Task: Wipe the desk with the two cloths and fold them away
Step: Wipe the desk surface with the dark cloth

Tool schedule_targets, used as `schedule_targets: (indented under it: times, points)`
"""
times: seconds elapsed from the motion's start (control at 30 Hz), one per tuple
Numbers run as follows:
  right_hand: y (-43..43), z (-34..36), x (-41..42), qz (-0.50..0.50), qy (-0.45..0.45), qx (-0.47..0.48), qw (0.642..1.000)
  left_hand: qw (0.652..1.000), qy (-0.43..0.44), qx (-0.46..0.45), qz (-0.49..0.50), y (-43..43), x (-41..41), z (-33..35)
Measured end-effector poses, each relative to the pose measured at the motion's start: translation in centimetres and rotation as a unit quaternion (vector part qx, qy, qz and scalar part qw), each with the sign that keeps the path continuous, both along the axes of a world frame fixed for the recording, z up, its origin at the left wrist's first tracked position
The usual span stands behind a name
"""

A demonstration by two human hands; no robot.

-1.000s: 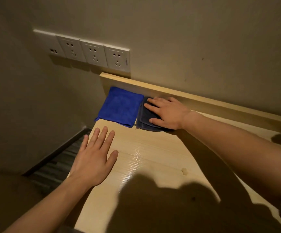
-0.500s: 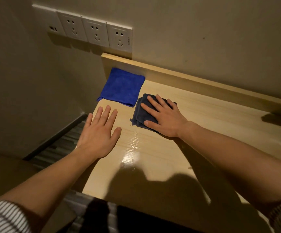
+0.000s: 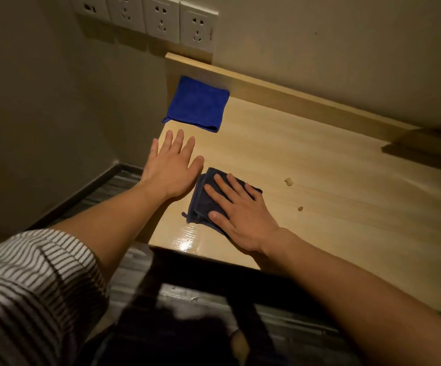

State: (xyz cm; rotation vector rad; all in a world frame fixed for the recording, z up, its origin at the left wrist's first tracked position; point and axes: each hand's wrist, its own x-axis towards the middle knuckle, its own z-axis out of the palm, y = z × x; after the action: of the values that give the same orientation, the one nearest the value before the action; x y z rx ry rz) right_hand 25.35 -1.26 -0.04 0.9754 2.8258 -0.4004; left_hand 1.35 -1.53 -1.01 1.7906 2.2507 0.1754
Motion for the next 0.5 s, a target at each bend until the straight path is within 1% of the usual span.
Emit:
schedule_targets:
  times: [0.07, 0.17, 0.23, 0.33, 0.4, 0.5]
  points:
    - [-1.9, 0.1, 0.0, -0.007, 0.009, -0.008, 1.0, 1.0, -0.016, 0.004, -0.013, -0.2, -0.1, 0.3]
    - [-4.4, 0.2, 0.3, -0.006, 0.025, -0.016, 1.0, 0.998, -0.02, 0.025, -0.059, -0.9, 0.0, 0.8]
    - [-6.0, 0.4, 0.6, -0.009, 0.065, -0.026, 0.998, 0.995, -0.035, 0.046, -0.086, -1.5, 0.1, 0.9]
    - [-8.3, 0.9, 0.9, -0.027, 0.14, -0.053, 0.988, 0.99, -0.081, 0.056, -0.097, -2.0, 1.0, 1.2]
    - [-9.3, 1.5, 1.2, -0.038, 0.162, -0.092, 0.982, 0.989, -0.092, 0.057, -0.102, -1.8, 2.1, 1.5]
    - [-9.0, 3.2, 2.2, -0.076, 0.175, -0.217, 0.957, 0.988, -0.098, 0.06, -0.108, -0.5, 4.1, 2.0]
